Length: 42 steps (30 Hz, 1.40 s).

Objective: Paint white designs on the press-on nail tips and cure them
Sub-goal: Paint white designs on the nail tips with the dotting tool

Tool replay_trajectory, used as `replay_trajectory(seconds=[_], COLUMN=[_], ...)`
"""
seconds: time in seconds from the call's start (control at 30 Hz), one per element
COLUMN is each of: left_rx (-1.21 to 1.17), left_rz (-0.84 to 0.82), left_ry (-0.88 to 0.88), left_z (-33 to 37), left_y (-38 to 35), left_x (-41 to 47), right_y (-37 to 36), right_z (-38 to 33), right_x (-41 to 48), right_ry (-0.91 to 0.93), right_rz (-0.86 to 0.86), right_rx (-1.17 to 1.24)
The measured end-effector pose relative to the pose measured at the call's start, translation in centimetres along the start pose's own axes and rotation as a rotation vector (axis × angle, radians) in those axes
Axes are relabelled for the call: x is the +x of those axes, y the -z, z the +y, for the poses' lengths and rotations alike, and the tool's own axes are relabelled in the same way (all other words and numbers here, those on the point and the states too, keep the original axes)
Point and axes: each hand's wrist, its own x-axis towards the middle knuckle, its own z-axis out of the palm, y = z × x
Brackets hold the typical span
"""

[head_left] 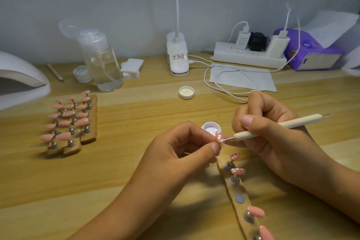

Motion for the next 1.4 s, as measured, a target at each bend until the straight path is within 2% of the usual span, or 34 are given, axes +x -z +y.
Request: replay_trajectory(seconds=[0.5, 0.93, 1.0, 1.17, 1.4], left_rx=[0.009, 0.015, -0.013, -0.12, -0.169], left_rz=[0.002, 0.006, 0.021, 0.1, 0.161], left_ry=[-0.008, -0.009, -0.008, -0.008, 0.006], left_z=[0.1, 0.2, 0.4, 0.7, 0.7], left_y=[-0.1, -0.2, -0.2, -0.2, -0.1], left_x=[0.0, 0.0, 0.0, 0.2, 0.3], right_y=[0.1, 0.3, 0.4, 0.9, 0.1], right_z=[0.0, 0.3, 0.4, 0.6, 1.0], right_x=[-0.1, 0.2, 0.2, 0.4, 0.3], right_ry=[-0.006, 0.033, 0.088, 0.159, 0.161], right_rz=[-0.011, -0.011, 0.002, 0.166, 0.154], right_rx=[-0.04, 0.049, 0.0, -0.239, -0.563])
